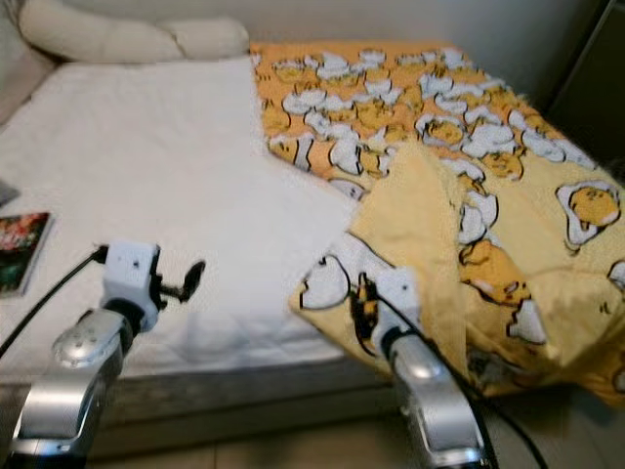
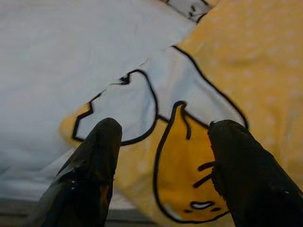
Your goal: Clean up the room
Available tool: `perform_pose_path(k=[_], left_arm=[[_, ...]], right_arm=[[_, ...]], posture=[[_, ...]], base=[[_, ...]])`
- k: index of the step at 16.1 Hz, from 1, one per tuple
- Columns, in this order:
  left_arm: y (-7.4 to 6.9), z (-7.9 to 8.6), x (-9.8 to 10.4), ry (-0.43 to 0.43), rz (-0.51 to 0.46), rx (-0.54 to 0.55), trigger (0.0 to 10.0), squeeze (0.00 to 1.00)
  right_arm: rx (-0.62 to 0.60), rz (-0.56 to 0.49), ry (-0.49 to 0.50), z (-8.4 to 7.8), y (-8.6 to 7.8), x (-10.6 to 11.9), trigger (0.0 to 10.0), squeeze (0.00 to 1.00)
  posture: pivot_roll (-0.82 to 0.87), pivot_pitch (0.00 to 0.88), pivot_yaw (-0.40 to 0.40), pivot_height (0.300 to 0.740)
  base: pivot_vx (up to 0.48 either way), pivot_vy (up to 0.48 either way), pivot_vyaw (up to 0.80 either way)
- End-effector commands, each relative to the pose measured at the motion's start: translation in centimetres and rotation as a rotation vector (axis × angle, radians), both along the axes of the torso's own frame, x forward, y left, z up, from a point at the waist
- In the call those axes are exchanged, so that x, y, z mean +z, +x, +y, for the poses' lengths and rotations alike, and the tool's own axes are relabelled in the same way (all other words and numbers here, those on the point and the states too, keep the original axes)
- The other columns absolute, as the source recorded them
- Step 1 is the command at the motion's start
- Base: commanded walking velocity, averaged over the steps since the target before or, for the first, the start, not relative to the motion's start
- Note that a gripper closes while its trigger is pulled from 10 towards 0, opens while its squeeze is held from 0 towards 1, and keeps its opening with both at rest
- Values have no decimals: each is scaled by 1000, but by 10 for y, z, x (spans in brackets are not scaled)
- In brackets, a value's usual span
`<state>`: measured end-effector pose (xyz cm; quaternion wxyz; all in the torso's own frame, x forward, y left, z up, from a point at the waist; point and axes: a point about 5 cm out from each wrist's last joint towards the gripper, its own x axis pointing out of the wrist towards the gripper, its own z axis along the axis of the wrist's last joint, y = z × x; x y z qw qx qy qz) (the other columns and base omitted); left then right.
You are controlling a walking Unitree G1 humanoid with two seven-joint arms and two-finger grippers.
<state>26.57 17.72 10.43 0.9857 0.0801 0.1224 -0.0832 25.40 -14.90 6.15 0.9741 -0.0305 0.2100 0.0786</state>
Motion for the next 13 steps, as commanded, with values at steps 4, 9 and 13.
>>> perform_pose_path(k=[4,9,13], left_arm=[[1,3,3,-12,-27,9,10000,0],[3,9,5,0,-47,24,10000,0],[4,10,6,45,-51,3,10000,0]], right_arm=[[-21,-17,46,0,4,8,10000,0],[-15,-17,68,3,5,10,10000,0],[-23,-7,81,3,2,7,10000,0]], posture=[[-54,0,2,740],[-43,0,-15,740],[-36,0,-14,740]], base=[[0,407,-347],[0,397,-788],[0,192,-788]])
